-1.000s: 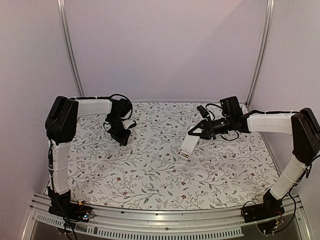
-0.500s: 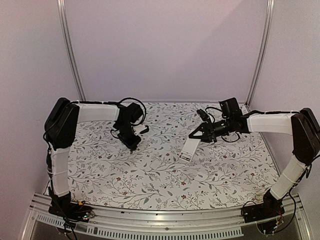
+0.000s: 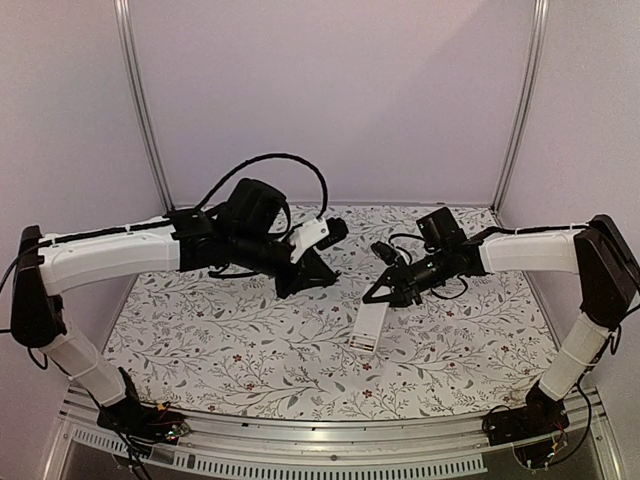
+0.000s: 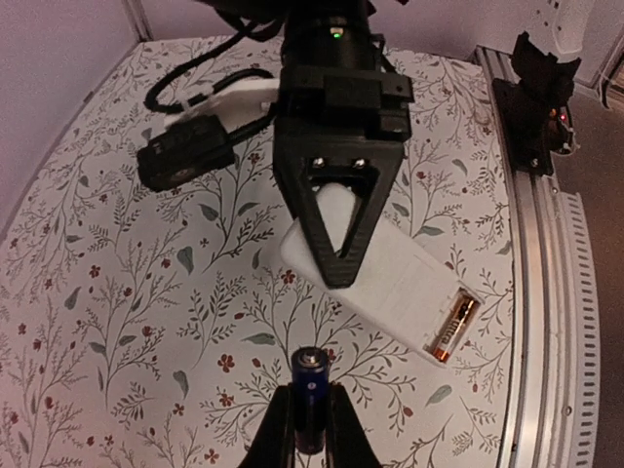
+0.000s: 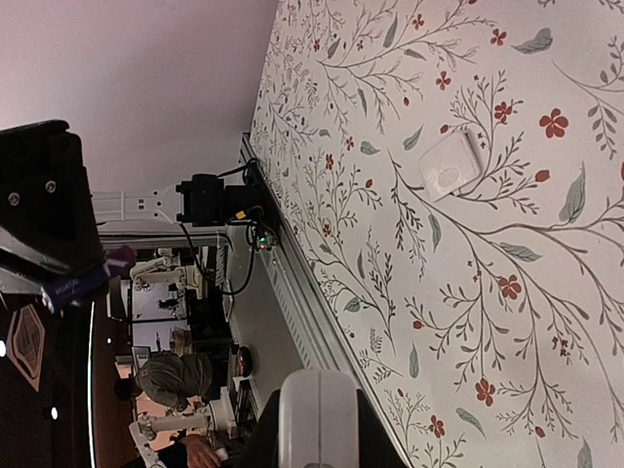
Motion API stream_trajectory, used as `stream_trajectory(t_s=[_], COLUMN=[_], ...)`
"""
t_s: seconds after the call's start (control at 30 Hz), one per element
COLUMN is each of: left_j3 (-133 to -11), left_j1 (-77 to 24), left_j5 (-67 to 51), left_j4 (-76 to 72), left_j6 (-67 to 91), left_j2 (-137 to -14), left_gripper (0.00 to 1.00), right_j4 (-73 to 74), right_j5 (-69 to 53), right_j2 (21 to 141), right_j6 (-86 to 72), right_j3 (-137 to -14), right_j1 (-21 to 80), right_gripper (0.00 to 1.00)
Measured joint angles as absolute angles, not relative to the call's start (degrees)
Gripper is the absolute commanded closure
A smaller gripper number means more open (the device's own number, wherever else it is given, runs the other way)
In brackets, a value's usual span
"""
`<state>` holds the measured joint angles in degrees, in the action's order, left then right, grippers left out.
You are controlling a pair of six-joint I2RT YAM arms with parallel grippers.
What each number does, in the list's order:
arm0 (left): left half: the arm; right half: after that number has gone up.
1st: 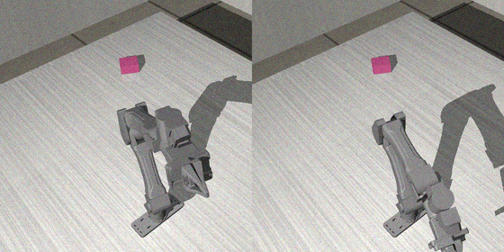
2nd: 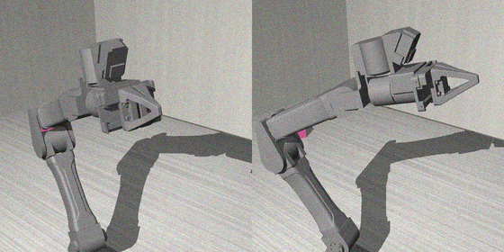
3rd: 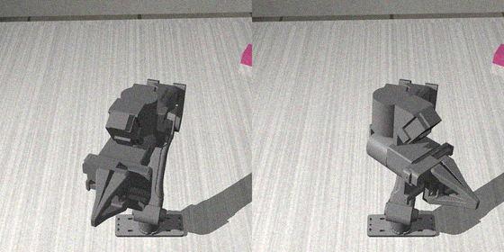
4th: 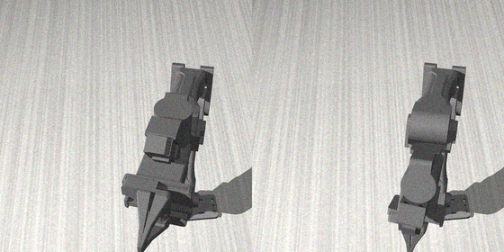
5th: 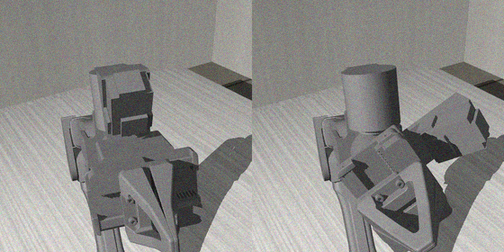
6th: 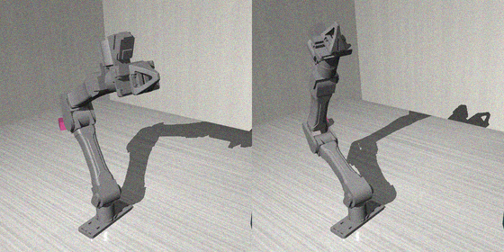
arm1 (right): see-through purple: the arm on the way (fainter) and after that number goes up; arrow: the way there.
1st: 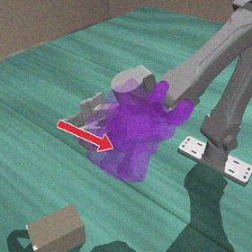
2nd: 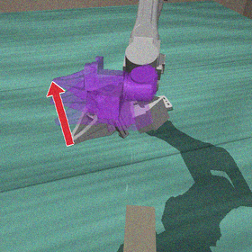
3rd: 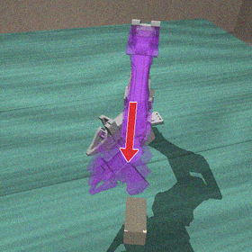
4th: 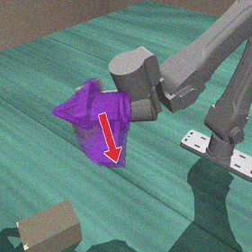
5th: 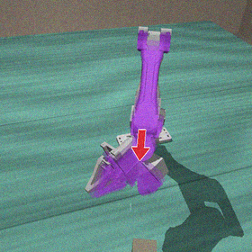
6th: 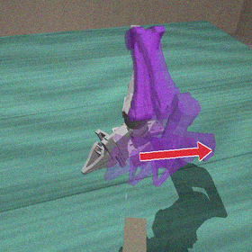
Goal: Load the batteries into the remote control
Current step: Pick up the battery from the center of the board, then place the battery in the battery compartment.
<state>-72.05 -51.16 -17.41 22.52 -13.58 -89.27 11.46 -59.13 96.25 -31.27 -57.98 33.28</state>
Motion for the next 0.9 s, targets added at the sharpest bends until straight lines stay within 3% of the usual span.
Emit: stream_trajectory(t_s=[0.37, 0.9], left_j3=[-71.09, -71.96], left_j1=[-59.75, -61.67], left_j5=[-24.75, -27.62], left_j4=[17.08, 16.6], left_j6=[-19.97, -24.64], left_j2=[-91.88, -97.34], left_gripper=[0.99, 0.99], right_j4=[10.76, 4.01], right_j5=[-60.38, -62.74], right_j2=[98.0, 98.83], right_j6=[-33.54, -40.14], right_j3=[-58.98, -58.98], right_j1=[34.28, 34.87], right_gripper=[1.0, 1.0])
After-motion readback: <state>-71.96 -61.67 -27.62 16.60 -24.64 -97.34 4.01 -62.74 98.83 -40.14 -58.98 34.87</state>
